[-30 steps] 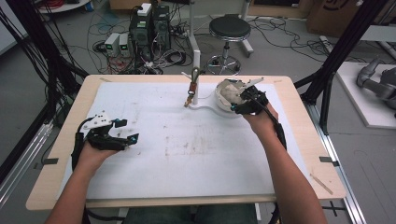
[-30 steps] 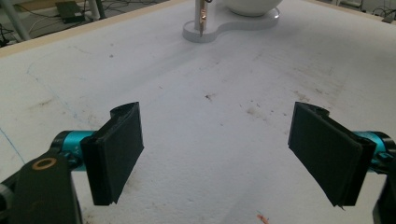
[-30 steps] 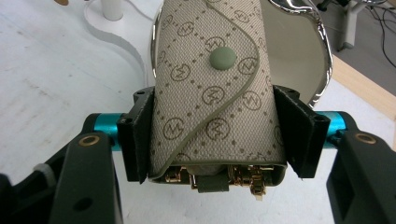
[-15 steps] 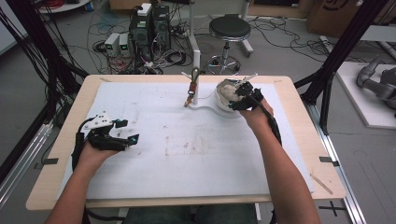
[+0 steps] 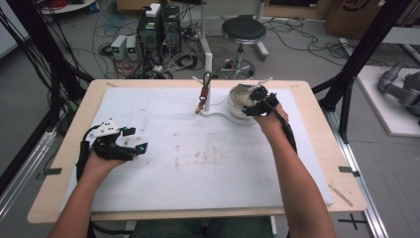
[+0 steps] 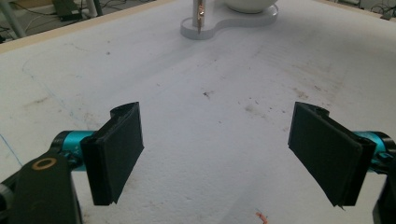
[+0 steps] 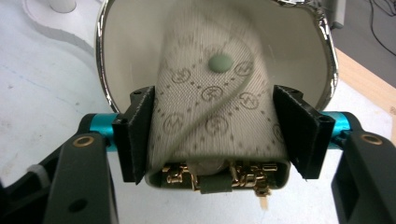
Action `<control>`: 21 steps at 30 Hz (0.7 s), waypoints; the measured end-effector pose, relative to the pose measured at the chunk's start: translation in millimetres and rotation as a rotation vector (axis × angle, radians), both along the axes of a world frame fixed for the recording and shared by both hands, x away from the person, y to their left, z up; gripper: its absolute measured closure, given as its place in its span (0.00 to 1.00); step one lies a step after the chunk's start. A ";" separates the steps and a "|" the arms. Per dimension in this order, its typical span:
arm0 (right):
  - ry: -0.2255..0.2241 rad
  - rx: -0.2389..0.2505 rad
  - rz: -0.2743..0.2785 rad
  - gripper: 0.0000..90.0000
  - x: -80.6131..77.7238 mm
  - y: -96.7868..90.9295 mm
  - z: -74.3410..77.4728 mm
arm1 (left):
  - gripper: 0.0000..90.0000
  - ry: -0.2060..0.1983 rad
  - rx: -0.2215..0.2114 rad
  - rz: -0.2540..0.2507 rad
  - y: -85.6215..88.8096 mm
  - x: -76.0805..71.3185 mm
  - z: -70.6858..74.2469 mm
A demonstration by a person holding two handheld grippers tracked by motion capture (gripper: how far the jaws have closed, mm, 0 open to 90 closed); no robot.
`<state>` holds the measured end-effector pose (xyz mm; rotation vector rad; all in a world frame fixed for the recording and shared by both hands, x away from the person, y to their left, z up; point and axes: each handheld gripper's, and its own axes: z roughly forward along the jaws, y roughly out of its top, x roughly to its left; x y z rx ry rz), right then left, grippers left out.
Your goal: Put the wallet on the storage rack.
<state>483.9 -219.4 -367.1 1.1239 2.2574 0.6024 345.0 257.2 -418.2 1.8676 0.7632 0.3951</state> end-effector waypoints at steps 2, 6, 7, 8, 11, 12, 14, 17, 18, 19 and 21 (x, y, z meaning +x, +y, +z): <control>-0.022 0.004 0.008 0.36 -1.7 -0.1 2.2 | 0.20 0.001 0.003 -0.004 -0.2 0.3 -0.2; -0.022 0.003 0.020 0.29 -6.0 0.4 5.2 | 0.20 0.003 0.003 -0.004 -0.4 0.6 -0.5; -0.030 0.004 0.027 0.26 -6.8 -0.1 6.4 | 0.20 0.003 0.003 -0.003 -0.5 0.7 -0.6; -0.040 0.011 0.027 0.25 -8.8 -0.1 8.4 | 0.20 0.003 0.002 -0.002 -0.6 0.7 -0.6; -0.043 0.031 0.027 0.25 -13.8 -0.5 13.0 | 0.20 0.003 0.001 -0.003 -0.6 0.6 -0.4; -0.059 0.044 0.034 0.24 -19.1 -2.4 17.1 | 0.20 0.002 -0.002 -0.004 -0.5 0.4 -0.1; -0.079 0.062 0.039 0.24 -25.5 -5.4 19.9 | 0.20 0.001 -0.004 -0.005 -0.3 0.4 0.1; -0.079 0.065 0.034 0.24 -31.8 -8.7 21.9 | 0.20 0.000 -0.004 -0.006 -0.2 0.5 0.2; -0.080 0.074 0.031 0.23 -37.8 -11.2 22.8 | 0.20 -0.001 -0.006 -0.006 -0.2 0.5 0.3; -0.080 0.074 0.031 0.23 -37.8 -11.2 22.8 | 0.20 -0.001 -0.006 -0.006 -0.2 0.5 0.3; -0.092 0.083 0.032 0.24 -50.4 -12.8 22.5 | 0.20 0.000 -0.009 -0.005 -0.2 0.3 0.6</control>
